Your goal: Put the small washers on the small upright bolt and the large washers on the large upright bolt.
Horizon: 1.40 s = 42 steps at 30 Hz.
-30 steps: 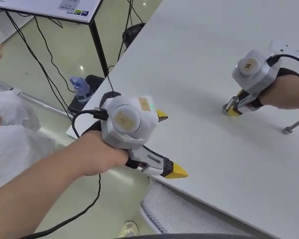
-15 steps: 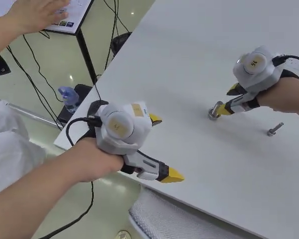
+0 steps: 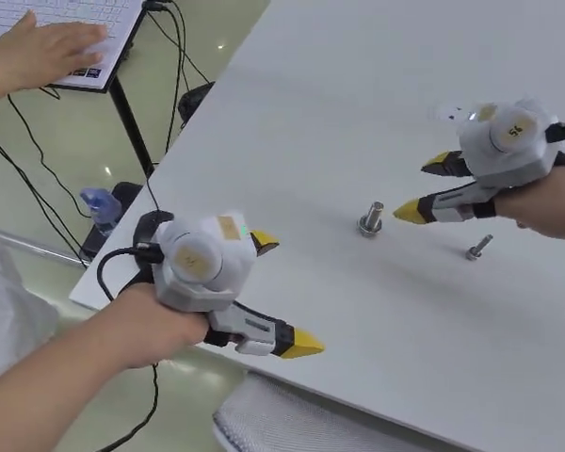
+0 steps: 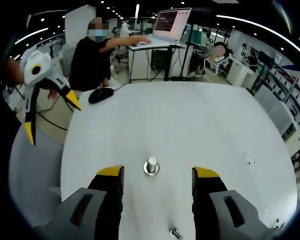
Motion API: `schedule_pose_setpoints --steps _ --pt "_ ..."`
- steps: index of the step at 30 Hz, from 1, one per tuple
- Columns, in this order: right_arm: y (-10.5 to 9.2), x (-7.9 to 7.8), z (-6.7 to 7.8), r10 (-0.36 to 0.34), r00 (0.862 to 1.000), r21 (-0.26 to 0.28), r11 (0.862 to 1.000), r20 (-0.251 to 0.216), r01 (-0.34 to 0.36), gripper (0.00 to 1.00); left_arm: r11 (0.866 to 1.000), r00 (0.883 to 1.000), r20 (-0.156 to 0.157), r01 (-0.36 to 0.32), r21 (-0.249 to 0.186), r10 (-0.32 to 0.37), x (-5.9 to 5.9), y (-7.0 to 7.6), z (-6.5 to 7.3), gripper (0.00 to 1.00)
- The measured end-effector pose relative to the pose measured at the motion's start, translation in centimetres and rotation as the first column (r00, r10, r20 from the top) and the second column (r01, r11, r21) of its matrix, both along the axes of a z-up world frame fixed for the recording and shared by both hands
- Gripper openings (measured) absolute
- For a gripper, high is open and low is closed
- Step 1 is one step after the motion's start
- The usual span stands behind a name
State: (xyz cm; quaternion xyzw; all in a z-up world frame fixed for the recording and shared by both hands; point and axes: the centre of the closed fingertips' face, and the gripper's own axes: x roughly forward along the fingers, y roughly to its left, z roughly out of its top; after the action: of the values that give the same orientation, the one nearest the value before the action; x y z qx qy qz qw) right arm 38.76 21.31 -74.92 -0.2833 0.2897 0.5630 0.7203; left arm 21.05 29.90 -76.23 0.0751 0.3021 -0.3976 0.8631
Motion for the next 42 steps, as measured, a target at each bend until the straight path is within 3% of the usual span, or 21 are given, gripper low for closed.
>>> schedule_pose_setpoints --steps 2,6,8,14,20,22,23,25,26,27,34,38,42 --pt "-0.4 -0.2 1.0 -0.033 0.999 0.060 0.998 0.001 0.033 0.58 1.000 1.000 0.007 -0.012 -0.003 0.012 0.2 0.0 0.0 0.88" --pt "-2.0 -0.4 1.6 -0.065 0.998 0.103 0.993 0.016 0.063 0.61 0.999 1.000 0.011 -0.028 -0.020 0.028 0.4 -0.2 0.3 0.88" --pt "-3.2 0.4 1.4 -0.084 0.996 0.112 0.990 0.026 0.080 0.62 0.999 0.999 0.017 -0.032 -0.018 0.032 0.4 -0.4 0.5 0.88" --pt "-5.4 -1.4 3.7 -0.158 0.987 0.191 0.970 0.034 0.149 0.66 0.999 0.999 0.018 -0.038 -0.024 0.039 0.3 -0.8 0.8 0.88" --pt "-8.2 -3.6 4.6 -0.245 0.970 0.252 0.939 0.006 0.235 0.70 0.998 0.998 0.014 -0.062 -0.033 0.063 0.6 -0.6 1.1 0.87" --pt "-8.8 -4.4 5.0 -0.293 0.955 0.310 0.905 -0.042 0.291 0.71 0.997 0.998 0.017 -0.067 -0.030 0.067 0.7 -0.5 1.2 0.85" --pt "-9.3 -4.7 5.1 -0.305 0.951 0.317 0.899 -0.042 0.302 0.72 0.997 0.997 0.015 -0.071 -0.037 0.071 0.8 -0.5 1.4 0.85" --pt "-10.1 -5.2 4.8 -0.314 0.949 0.303 0.903 -0.022 0.306 0.74 0.996 0.997 0.019 -0.078 -0.043 0.079 0.9 -0.5 1.6 0.86" --pt "-10.5 -5.4 4.8 -0.332 0.943 0.309 0.894 -0.027 0.324 0.74 0.995 0.996 0.021 -0.082 -0.048 0.083 1.0 -0.6 1.8 0.86" --pt "-10.9 -5.7 5.0 -0.359 0.931 0.336 0.872 -0.058 0.357 0.75 0.994 0.996 0.020 -0.089 -0.059 0.091 1.1 -0.7 1.9 0.86" --pt "-13.7 -7.1 4.8 -0.412 0.909 0.358 0.841 -0.066 0.407 0.79 0.991 0.994 0.029 -0.105 -0.083 0.107 1.5 -1.0 2.5 0.87" --pt "-14.7 -8.5 4.6 -0.435 0.897 0.387 0.816 -0.076 0.429 0.83 0.988 0.992 0.031 -0.117 -0.102 0.121 1.7 -1.1 2.8 0.87" --pt "-15.0 -10.1 3.6 -0.429 0.899 0.376 0.822 -0.081 0.427 0.89 0.985 0.990 0.031 -0.130 -0.112 0.135 1.7 -1.1 3.0 0.87"
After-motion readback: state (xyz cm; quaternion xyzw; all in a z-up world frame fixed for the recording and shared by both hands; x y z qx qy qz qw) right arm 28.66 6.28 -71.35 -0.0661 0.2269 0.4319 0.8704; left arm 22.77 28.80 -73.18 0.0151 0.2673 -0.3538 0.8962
